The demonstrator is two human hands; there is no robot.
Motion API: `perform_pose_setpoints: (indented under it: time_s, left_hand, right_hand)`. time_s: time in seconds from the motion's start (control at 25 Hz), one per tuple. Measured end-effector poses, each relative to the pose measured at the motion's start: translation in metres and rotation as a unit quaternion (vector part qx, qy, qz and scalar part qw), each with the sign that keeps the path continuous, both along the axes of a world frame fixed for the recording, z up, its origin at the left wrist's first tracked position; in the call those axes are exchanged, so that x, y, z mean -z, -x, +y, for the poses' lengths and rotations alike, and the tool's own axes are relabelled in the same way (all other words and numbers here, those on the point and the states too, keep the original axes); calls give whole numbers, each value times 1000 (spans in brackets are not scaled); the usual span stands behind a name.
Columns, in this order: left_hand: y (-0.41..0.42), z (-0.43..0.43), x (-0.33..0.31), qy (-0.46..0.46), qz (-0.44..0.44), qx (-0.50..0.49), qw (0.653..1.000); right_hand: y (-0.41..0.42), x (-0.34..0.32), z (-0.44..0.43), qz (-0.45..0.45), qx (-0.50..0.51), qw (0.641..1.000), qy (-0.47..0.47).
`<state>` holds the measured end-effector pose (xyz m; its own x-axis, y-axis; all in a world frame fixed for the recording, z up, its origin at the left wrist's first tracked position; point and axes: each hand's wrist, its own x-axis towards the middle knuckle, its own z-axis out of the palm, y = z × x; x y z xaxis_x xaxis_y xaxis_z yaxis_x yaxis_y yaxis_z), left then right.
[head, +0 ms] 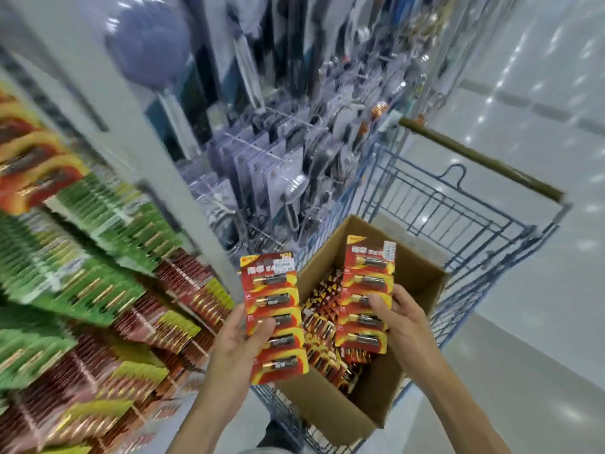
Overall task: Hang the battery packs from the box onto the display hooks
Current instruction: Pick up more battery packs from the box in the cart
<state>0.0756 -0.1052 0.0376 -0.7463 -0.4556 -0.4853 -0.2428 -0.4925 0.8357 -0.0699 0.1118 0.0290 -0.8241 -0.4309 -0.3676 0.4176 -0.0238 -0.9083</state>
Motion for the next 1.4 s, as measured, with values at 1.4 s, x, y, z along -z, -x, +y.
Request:
perform_pose_setpoints:
  time_s: [1.4]
  left_hand:
    - [-700, -45, -150, 155, 88, -587, 790]
  right_hand:
    - [-607, -160, -275, 6, -485, 869, 98]
